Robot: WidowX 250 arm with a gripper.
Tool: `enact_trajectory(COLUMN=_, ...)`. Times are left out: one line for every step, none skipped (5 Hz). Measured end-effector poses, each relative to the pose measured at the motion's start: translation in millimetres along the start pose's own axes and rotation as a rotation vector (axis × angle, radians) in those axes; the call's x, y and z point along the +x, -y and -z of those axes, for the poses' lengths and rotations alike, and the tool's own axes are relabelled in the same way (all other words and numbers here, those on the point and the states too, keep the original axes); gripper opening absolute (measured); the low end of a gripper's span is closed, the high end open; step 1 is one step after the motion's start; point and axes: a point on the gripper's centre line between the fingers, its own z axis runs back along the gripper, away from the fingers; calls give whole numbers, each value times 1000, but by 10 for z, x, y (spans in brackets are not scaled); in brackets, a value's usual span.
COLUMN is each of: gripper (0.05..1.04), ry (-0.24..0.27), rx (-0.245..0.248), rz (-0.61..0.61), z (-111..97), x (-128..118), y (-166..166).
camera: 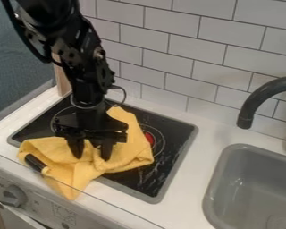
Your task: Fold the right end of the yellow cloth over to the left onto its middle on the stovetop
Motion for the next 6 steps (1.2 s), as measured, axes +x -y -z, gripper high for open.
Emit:
enact_trajectory(gripper=1010, ry=-13, rx=-28, rz=-13, z=-96, x=9, y=39)
enact_trajectory(gripper=1009, ry=-31, rx=-52, rz=-16, z=-185, x=59, y=62)
enact_trajectory(gripper=999, ry=-37, rx=-77, rz=-54, z=-324, x=112, y=22)
enact_trajectory(gripper=999, ry=-13, rx=-93, rz=-57, z=-536, x=134, y=30)
enact_trajectory(gripper=999, ry=16, rx=-116, rz=-99, z=-789, x=157, y=-47)
enact_trajectory(gripper=999, ry=36, rx=-127, rz=-81, z=-933, x=156, y=-45)
